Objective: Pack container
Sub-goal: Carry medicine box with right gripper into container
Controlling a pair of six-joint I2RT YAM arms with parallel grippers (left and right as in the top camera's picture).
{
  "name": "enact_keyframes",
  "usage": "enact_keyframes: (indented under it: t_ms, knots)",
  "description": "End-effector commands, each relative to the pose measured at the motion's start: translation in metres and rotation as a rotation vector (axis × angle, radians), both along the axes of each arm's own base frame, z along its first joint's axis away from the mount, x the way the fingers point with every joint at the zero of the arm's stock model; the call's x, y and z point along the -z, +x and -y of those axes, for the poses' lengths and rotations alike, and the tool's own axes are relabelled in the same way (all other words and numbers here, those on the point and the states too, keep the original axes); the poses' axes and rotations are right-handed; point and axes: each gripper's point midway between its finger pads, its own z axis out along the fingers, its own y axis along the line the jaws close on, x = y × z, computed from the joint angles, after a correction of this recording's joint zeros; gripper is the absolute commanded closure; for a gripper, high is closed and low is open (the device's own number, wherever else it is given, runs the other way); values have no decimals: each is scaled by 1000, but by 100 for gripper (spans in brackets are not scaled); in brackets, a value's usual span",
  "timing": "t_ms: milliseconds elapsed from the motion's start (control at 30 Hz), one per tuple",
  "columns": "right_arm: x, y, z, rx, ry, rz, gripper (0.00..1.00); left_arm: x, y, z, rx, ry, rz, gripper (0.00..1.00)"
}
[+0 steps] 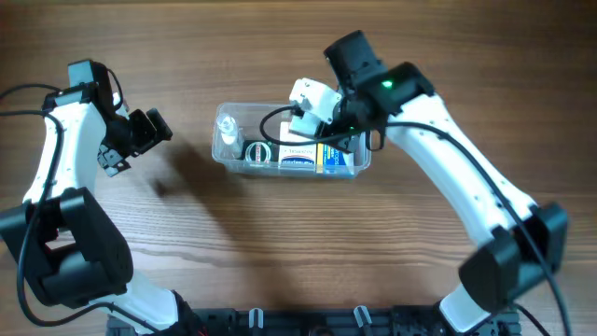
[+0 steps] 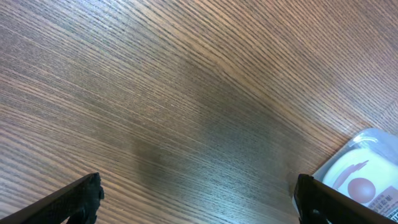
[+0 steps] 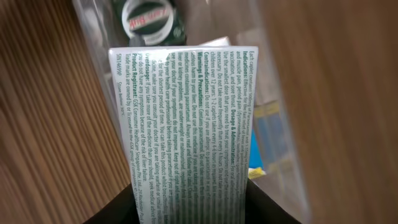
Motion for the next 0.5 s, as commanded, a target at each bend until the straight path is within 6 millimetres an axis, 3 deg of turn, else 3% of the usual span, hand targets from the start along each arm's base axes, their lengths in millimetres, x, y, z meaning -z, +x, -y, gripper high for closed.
enact_keyframes:
  t_ms: [0, 200, 367, 467]
  knots:
    - [40, 0, -7, -71, -33, -83, 56, -7, -1, -1, -11, 6, 17, 0]
    - [81, 4, -6, -60, -83, -149, 53, -7, -1, -1, -11, 6, 17, 0]
    - [85, 7, -2, -53, -110, -140, 35, -7, -1, -1, -11, 6, 18, 0]
    - [85, 9, -3, -35, -108, -134, 33, -7, -1, -1, -11, 6, 18, 0]
